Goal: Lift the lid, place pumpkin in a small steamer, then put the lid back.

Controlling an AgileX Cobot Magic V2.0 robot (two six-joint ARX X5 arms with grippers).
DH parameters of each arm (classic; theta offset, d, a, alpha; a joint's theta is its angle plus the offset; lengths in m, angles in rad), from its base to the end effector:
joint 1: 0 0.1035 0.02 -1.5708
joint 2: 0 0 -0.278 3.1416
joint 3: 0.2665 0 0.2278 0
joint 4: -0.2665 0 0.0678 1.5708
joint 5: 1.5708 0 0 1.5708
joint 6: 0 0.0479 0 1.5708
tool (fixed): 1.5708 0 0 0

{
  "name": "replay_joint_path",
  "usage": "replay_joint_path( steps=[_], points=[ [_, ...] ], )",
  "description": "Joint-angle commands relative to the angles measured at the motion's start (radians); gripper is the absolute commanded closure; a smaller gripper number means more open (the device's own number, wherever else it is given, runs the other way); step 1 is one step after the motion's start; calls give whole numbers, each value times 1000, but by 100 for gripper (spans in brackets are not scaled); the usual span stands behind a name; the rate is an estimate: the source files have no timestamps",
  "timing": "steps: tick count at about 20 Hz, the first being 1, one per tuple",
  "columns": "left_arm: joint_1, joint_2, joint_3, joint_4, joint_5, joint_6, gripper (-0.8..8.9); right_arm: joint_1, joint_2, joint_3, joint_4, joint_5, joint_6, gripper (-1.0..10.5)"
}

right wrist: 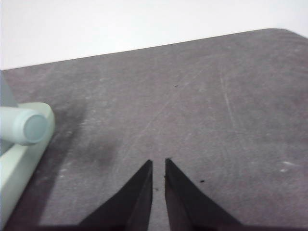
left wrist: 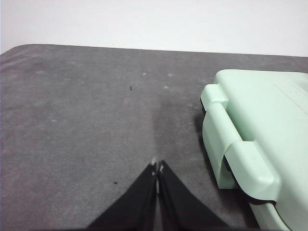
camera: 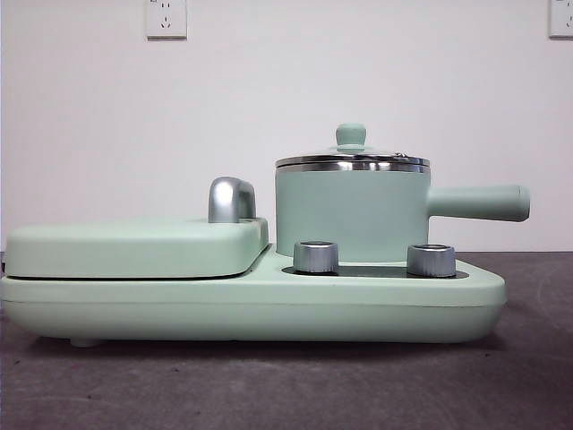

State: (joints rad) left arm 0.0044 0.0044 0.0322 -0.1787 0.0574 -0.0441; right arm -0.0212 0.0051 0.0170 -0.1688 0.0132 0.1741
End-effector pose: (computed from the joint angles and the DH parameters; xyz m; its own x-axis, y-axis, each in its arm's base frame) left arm 0.0743 -0.0024 0.1534 0.9873 -0.0530 -0.1501 0.0456 0.9976 -0.0522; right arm 0.0753 -0.0022 0.1494 0.9871 -0.0341 -0.1562 0.0608 0.9837 0.1691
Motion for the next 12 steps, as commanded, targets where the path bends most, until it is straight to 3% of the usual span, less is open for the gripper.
replay_joint_path(
  steps=[1, 7, 12],
  points=[
    [-1, 0, -18, -8, 2, 6, 807, 7, -2, -6, -5, 6, -69, 908],
    [-1, 0, -18, -8, 2, 6, 807, 11, -2, -6, -5, 1, -93, 926],
    [-1, 0, -18, -8, 2, 6, 807, 11, -2, -6, -7, -39, -158, 926]
  ],
)
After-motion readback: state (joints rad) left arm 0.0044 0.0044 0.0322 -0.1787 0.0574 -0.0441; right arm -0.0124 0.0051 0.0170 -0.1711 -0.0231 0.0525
